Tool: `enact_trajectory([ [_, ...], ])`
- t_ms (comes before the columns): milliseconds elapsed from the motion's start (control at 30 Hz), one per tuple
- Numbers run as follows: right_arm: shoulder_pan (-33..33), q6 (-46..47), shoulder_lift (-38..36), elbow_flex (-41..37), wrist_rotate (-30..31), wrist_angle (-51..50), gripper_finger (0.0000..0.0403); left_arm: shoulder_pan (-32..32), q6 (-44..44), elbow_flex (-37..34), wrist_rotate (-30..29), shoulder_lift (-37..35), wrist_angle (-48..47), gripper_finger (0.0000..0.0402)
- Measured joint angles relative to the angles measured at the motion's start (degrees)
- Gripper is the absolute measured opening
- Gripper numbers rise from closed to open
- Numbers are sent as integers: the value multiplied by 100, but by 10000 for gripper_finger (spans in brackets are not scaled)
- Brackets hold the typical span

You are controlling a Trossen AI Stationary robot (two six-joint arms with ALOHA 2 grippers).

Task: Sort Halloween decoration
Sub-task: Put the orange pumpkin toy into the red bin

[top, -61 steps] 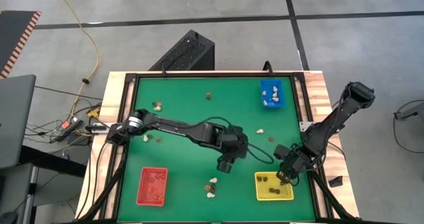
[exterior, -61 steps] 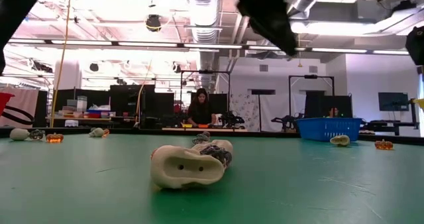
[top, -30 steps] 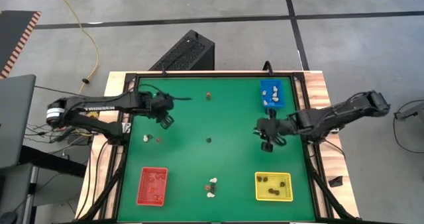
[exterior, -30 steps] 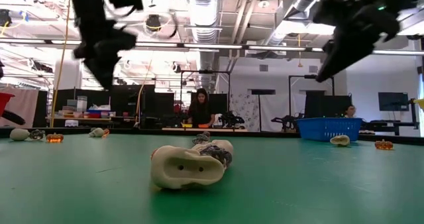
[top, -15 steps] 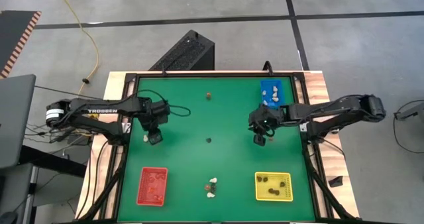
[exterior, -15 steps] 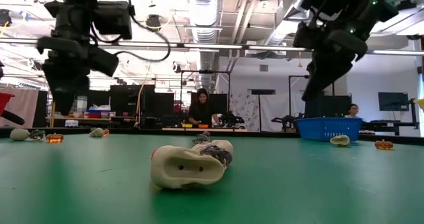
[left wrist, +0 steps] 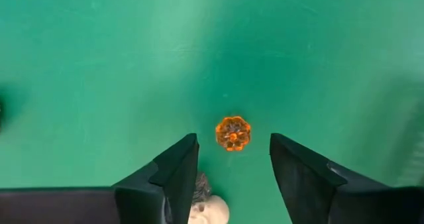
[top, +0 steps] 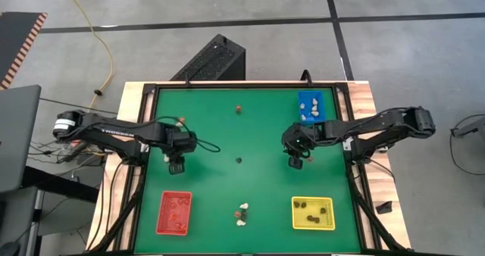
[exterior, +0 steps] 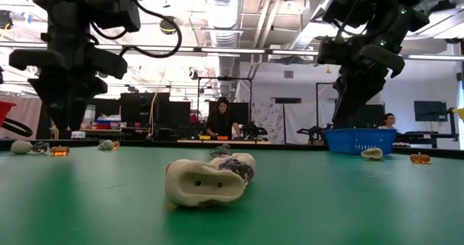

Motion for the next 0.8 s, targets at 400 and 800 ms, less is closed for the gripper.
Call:
enact_trajectory([
  [400,0,-94,-2,0,-20,4,111,-47,-56,0,-79,1151,38,182],
  [800,0,-91,-4,0,-20,4,111,-49,147,-2,-46,1300,417,163],
])
